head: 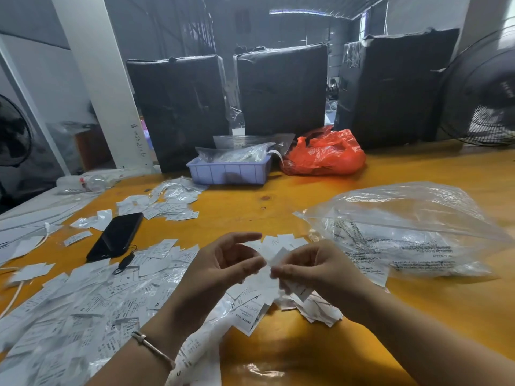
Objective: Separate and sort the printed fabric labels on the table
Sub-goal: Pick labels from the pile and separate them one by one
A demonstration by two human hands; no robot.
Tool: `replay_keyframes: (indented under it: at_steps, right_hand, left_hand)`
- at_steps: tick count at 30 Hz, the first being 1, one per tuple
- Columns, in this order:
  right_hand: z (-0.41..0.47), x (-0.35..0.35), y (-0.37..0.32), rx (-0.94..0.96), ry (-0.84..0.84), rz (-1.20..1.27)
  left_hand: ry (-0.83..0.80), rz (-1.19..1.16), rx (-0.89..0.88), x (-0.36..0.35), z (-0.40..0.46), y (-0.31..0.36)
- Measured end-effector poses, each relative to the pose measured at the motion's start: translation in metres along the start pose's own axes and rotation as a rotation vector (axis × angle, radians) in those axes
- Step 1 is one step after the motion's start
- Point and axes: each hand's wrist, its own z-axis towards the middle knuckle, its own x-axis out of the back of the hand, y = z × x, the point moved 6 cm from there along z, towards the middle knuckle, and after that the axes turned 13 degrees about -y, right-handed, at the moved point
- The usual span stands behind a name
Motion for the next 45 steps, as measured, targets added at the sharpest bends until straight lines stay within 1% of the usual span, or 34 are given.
replay_keyframes:
  at_steps: [2, 4, 6, 8, 11, 13, 14, 19, 21, 23, 37, 42, 45]
  right_hand:
    - [-0.001, 0.002, -0.001, 0.034, 0.071, 0.035]
    - [-0.003, 0.000, -0.002, 0.034, 0.081, 0.037]
    - [-0.003, 0.000, -0.001, 0.004, 0.067, 0.040]
    - [-0.004, 0.007, -0.003, -0.002, 0.129, 0.044]
    - [-0.009, 0.024, -0.012, 0.087, 0.308, -0.012]
    - [-0.015, 0.032, -0.021, 0.182, 0.384, 0.010]
    - [-0.017, 0.034, -0.024, 0.230, 0.397, 0.023]
    - [-0.026, 0.029, -0.045, 0.399, 0.392, 0.004]
    - [-0.029, 0.022, -0.052, 0.434, 0.380, -0.070]
    - [-0.030, 0.016, -0.056, 0.441, 0.378, -0.156]
    - [-0.033, 0.002, -0.064, 0.497, 0.432, -0.490]
    - [-0.032, -0.001, -0.063, 0.498, 0.421, -0.560]
    - [-0.033, -0.001, -0.064, 0.517, 0.423, -0.546]
  left_hand:
    - [-0.028, -0.014, 0.014, -0.001, 0.000, -0.002]
    - [-0.048, 0.020, -0.004, -0.004, 0.000, 0.000]
    - [-0.019, 0.063, -0.034, -0.002, 0.000, 0.004]
    - [0.031, 0.108, -0.062, 0.002, -0.001, 0.006]
    - [0.044, 0.165, -0.125, 0.003, -0.002, 0.010]
    - [0.033, 0.221, -0.171, 0.001, -0.004, 0.013]
    - [0.029, 0.254, -0.188, -0.001, -0.004, 0.015]
    - [0.011, 0.376, -0.211, -0.006, -0.005, 0.017]
    - [-0.001, 0.388, -0.212, -0.008, -0.005, 0.017]
    - [-0.011, 0.393, -0.213, -0.009, -0.005, 0.017]
    - [-0.015, 0.393, -0.211, -0.012, -0.005, 0.020]
    - [-0.031, 0.388, -0.207, -0.011, -0.005, 0.020]
    - [-0.043, 0.397, -0.211, -0.011, -0.005, 0.020]
